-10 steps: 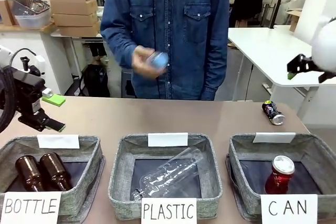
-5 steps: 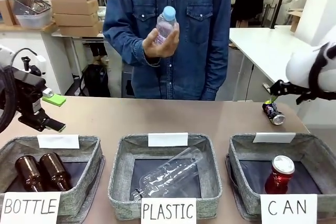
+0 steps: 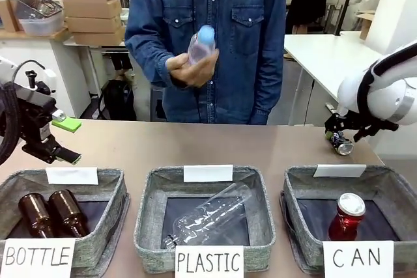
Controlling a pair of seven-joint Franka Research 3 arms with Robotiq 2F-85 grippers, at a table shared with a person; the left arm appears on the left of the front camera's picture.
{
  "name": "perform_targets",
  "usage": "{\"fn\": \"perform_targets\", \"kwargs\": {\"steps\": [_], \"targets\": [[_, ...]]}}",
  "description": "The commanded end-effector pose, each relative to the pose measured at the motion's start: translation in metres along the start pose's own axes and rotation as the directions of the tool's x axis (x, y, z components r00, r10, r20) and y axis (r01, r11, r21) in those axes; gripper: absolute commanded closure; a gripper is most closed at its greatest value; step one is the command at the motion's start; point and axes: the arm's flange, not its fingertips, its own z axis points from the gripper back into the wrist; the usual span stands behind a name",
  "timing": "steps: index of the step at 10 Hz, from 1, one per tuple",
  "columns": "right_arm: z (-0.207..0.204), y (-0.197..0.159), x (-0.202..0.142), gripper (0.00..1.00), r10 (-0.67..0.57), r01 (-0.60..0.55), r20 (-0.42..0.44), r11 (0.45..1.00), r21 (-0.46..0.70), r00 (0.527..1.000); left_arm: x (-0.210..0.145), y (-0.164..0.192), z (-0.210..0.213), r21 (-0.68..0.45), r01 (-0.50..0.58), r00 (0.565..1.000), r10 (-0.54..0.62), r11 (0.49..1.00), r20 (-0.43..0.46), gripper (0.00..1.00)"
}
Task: Sort the can waste into the basket.
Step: Pick up the can waste from the table and place it in the right Fabric basket.
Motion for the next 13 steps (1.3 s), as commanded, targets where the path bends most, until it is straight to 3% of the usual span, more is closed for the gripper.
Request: {"fn": "perform_targets", "kwargs": {"steps": [1, 6, 7, 8, 9, 10, 13], "targets": [[-0.002, -0.005, 0.006, 0.00, -0.014, 0.014, -0.011, 1.000, -0.014, 1.000, -0.010, 0.000, -0.005, -0.006, -0.009, 1.000, 0.009, 1.000, 0.004, 0.00], [-0.020, -0.005, 0.011, 0.00, -0.067, 0.067, -0.006, 0.997, -0.027, 0.998, -0.010, 0.000, -0.005, -0.006, -0.009, 1.000, 0.009, 1.000, 0.004, 0.00], [-0.018, -0.002, 0.013, 0.16, -0.080, 0.080, 0.002, 0.997, -0.020, 0.997, -0.010, 0.000, -0.005, -0.006, -0.009, 1.000, 0.009, 1.000, 0.004, 0.00], [-0.018, -0.001, 0.013, 0.60, -0.095, 0.095, -0.004, 0.995, 0.006, 0.995, -0.010, 0.000, -0.005, -0.006, -0.009, 1.000, 0.009, 1.000, 0.004, 0.00], [-0.018, 0.000, 0.012, 0.76, -0.096, 0.097, -0.006, 0.995, 0.003, 0.995, -0.010, 0.000, -0.005, -0.006, -0.009, 1.000, 0.009, 1.000, 0.004, 0.00], [-0.019, 0.000, 0.012, 1.00, -0.095, 0.095, -0.008, 0.995, 0.001, 0.995, -0.010, 0.000, -0.005, -0.006, -0.009, 1.000, 0.009, 1.000, 0.004, 0.00], [-0.021, 0.001, 0.008, 0.97, -0.092, 0.092, -0.023, 0.996, 0.012, 0.995, -0.010, 0.000, -0.005, -0.006, -0.009, 1.000, 0.009, 1.000, 0.004, 0.00]]}}
